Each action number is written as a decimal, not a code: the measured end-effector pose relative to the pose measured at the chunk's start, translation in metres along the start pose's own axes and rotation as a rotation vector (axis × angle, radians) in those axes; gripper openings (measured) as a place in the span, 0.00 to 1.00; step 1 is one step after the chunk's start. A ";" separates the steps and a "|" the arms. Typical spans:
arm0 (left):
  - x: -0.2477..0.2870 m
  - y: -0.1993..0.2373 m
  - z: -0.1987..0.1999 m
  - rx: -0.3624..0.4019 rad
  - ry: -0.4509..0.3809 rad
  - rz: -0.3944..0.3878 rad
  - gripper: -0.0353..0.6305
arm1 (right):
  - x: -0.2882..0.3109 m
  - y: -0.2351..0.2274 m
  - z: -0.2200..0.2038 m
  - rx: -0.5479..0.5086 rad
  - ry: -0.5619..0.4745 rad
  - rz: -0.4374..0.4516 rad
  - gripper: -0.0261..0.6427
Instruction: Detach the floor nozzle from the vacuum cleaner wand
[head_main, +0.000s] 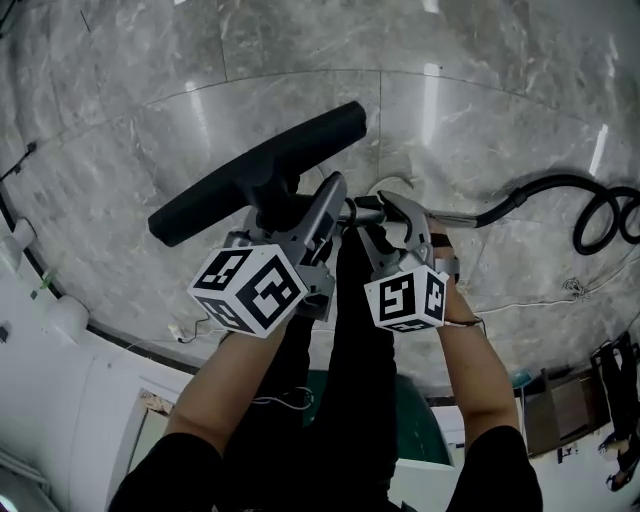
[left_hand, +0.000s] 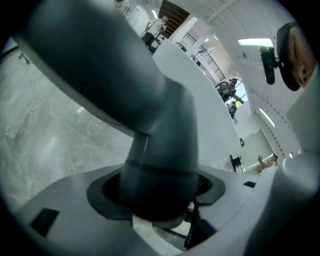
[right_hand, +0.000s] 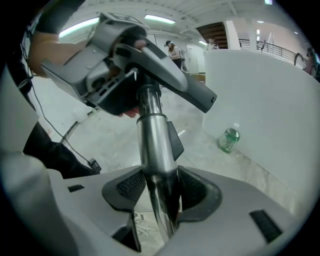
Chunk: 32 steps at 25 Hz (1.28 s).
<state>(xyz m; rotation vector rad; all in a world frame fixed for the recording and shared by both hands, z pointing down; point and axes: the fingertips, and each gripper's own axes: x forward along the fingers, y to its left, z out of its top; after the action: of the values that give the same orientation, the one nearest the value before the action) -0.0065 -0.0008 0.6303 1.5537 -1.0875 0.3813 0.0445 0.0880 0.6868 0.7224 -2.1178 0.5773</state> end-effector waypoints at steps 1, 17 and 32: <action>-0.003 0.003 0.006 -0.032 -0.024 0.005 0.49 | -0.004 0.007 0.006 -0.005 -0.004 0.029 0.36; -0.053 -0.032 0.013 0.221 -0.109 -0.393 0.25 | 0.014 0.077 0.014 -0.056 0.062 0.752 0.36; -0.044 -0.018 0.041 0.265 -0.119 -0.171 0.22 | 0.043 0.067 0.032 -0.170 0.051 0.281 0.18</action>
<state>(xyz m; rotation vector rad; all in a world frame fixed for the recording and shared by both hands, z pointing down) -0.0276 -0.0199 0.5743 1.9105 -1.0148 0.3293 -0.0393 0.1042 0.6935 0.3139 -2.2047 0.5490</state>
